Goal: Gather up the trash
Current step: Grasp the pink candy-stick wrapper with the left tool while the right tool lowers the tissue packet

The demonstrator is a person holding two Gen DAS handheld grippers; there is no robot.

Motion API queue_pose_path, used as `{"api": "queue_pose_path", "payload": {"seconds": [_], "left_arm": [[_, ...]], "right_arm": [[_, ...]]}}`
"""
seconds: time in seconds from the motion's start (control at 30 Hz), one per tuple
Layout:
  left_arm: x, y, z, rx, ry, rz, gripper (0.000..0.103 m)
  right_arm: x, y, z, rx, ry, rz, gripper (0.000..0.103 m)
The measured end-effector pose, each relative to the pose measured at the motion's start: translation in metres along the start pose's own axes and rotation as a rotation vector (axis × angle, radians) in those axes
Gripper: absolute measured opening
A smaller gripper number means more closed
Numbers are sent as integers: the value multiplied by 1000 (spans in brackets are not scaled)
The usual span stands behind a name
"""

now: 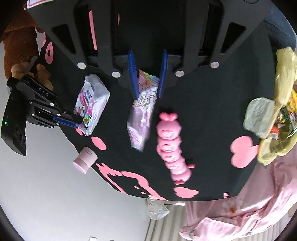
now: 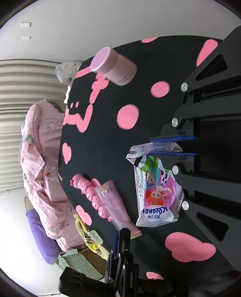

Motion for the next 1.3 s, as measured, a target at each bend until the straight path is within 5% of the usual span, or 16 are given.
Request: {"api": "queue_pose_path", "payload": {"seconds": [0.07, 0.13, 0.37, 0.53, 0.67, 0.9, 1.07, 1.17, 1.3], "left_arm": [[3, 9, -6, 4, -7, -16, 21], [5, 14, -10, -5, -18, -17, 21], [15, 32, -18, -14, -29, -41, 21], [17, 39, -19, 4, -30, -66, 21], [15, 39, -23, 33, -52, -75, 35], [11, 39, -30, 45, -101, -66, 45], [10, 42, -29, 56, -108, -85, 51], [7, 35, -27, 97, -109, -66, 61], [-1, 16, -11, 89, -89, 12, 62]], "right_arm": [[-5, 7, -3, -15, -36, -26, 44], [-8, 15, -7, -50, -53, -40, 62], [3, 17, -20, -49, -6, 74, 63], [25, 21, -13, -157, 26, 219, 62], [20, 17, 9, -223, 11, 322, 62], [-16, 15, 43, -157, 15, 253, 62], [-23, 30, 58, -20, 91, 57, 62], [-19, 26, 53, -44, 96, 60, 62], [-10, 22, 34, -60, 74, 83, 62]]}}
Point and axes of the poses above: each gripper's, at about its wrist camera, not at the fingertips, and z roughly the way its jaws point, y to its left, x to its underside, the point moved 5 cm from there along z, roughly the way its jaws point, and after that the axes turned 15 degrees about -x, right-handed, at the moved point
